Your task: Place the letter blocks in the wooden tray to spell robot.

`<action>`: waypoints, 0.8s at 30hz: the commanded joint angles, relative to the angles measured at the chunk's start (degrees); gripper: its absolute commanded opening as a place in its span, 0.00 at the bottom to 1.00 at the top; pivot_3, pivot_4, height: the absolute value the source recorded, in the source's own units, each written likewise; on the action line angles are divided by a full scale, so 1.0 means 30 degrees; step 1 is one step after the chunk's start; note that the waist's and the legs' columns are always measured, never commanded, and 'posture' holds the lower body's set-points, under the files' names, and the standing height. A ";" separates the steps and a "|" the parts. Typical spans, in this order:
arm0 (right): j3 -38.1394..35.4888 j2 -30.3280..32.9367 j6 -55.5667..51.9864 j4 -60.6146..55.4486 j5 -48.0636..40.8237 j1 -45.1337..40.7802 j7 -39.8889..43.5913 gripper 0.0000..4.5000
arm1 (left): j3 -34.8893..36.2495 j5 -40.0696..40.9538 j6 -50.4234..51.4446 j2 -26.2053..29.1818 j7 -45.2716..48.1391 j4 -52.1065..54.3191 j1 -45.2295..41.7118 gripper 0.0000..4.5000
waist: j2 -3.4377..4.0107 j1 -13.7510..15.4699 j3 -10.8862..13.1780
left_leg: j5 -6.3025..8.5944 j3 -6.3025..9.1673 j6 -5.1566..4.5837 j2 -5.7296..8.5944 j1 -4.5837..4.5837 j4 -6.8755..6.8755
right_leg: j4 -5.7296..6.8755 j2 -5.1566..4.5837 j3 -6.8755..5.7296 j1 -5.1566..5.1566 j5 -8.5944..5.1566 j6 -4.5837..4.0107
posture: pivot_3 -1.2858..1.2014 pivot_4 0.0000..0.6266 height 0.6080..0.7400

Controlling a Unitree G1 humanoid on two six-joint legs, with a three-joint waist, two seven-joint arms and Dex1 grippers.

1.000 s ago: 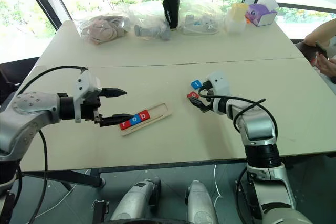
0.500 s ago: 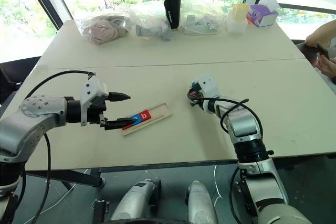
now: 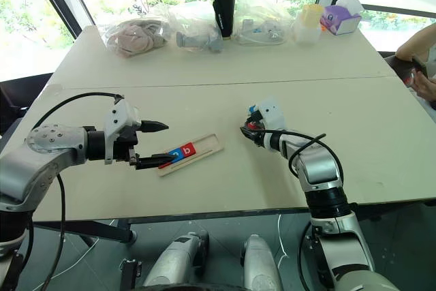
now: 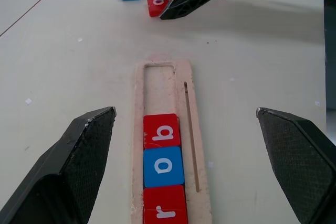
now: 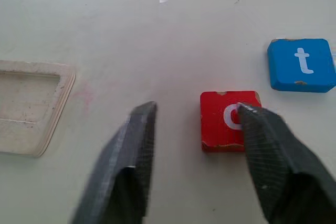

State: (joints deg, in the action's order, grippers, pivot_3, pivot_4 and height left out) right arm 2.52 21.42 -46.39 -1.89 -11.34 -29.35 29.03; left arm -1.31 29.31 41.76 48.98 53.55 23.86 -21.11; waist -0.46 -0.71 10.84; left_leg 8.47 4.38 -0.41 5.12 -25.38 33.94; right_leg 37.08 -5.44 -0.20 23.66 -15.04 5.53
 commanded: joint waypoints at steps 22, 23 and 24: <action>0.0123 -0.0131 0.1639 0.2460 0.0398 -0.0946 -0.0170 0.26 | 0.0393 0.0016 -0.0165 0.0615 0.0397 0.0651 -0.0083 1.00 | 0.0000 -0.0039 0.0000 | -0.0013 -0.0001 -0.0021 -0.0003 -0.0001 -0.0008 | -0.0003 0.0004 0.0000 0.0004 0.0000 0.0001 | 0.52 0.24 1.00; 0.0096 -0.0156 0.1529 0.2397 0.0416 -0.0931 -0.0268 0.26 | 0.0382 0.0000 -0.0205 0.0648 0.0436 0.0633 -0.0099 1.00 | 0.0000 -0.0036 0.0000 | -0.0010 0.0000 -0.0017 -0.0003 -0.0001 -0.0008 | -0.0003 0.0004 -0.0001 0.0004 0.0000 0.0000 | 0.52 0.24 1.00; 0.0075 -0.0170 0.1453 0.2356 0.0431 -0.0922 -0.0339 0.26 | 0.0375 -0.0011 -0.0229 0.0665 0.0463 0.0620 -0.0112 1.00 | 0.0000 -0.0036 0.0000 | -0.0008 0.0000 -0.0012 -0.0003 -0.0001 -0.0008 | -0.0003 0.0004 -0.0001 0.0004 -0.0001 0.0000 | 0.52 0.24 1.00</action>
State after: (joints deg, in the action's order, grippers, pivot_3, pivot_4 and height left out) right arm 2.83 21.31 -41.55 6.85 -9.76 -31.31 28.19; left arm -1.34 29.24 41.82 50.30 54.71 24.23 -21.04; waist -0.46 -0.81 10.84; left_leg 8.47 4.38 -0.41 5.11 -25.38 33.92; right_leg 37.07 -5.43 -0.20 23.67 -15.04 5.53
